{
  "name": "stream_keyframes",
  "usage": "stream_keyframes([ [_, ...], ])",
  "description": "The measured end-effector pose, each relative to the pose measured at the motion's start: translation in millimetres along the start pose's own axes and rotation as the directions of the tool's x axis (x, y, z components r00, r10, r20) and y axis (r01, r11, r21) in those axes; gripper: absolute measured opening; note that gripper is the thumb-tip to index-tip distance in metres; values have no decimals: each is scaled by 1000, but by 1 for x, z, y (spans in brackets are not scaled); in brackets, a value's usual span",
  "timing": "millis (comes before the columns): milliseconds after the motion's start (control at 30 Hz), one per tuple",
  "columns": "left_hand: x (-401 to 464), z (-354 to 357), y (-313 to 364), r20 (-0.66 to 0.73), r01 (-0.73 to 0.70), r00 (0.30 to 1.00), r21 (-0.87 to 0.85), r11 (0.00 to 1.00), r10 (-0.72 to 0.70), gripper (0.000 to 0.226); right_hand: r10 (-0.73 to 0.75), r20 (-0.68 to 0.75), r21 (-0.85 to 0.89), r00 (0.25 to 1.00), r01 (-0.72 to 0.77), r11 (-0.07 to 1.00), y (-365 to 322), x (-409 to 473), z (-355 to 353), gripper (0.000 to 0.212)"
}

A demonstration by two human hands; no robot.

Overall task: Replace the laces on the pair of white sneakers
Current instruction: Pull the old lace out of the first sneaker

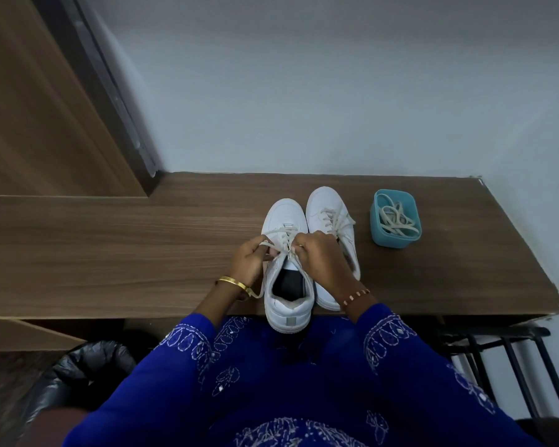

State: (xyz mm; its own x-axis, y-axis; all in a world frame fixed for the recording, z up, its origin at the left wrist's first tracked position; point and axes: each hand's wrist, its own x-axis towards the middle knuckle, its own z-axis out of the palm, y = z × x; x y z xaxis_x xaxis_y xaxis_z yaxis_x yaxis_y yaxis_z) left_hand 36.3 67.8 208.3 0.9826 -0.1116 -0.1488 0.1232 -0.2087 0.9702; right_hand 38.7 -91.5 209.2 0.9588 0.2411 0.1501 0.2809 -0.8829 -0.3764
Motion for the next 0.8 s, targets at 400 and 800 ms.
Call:
stream_keyframes([
  [400, 0, -10, -8, -113, 169, 973, -238, 957, -200, 24, 347, -63, 473, 936, -278, 836, 1, -3, -16, 15],
  [800, 0, -4, -9, 48, -376, 891, 633, 676, 451, 9, -102, -151, -74, 983, 92, 993, -3, -7, -4, 9],
])
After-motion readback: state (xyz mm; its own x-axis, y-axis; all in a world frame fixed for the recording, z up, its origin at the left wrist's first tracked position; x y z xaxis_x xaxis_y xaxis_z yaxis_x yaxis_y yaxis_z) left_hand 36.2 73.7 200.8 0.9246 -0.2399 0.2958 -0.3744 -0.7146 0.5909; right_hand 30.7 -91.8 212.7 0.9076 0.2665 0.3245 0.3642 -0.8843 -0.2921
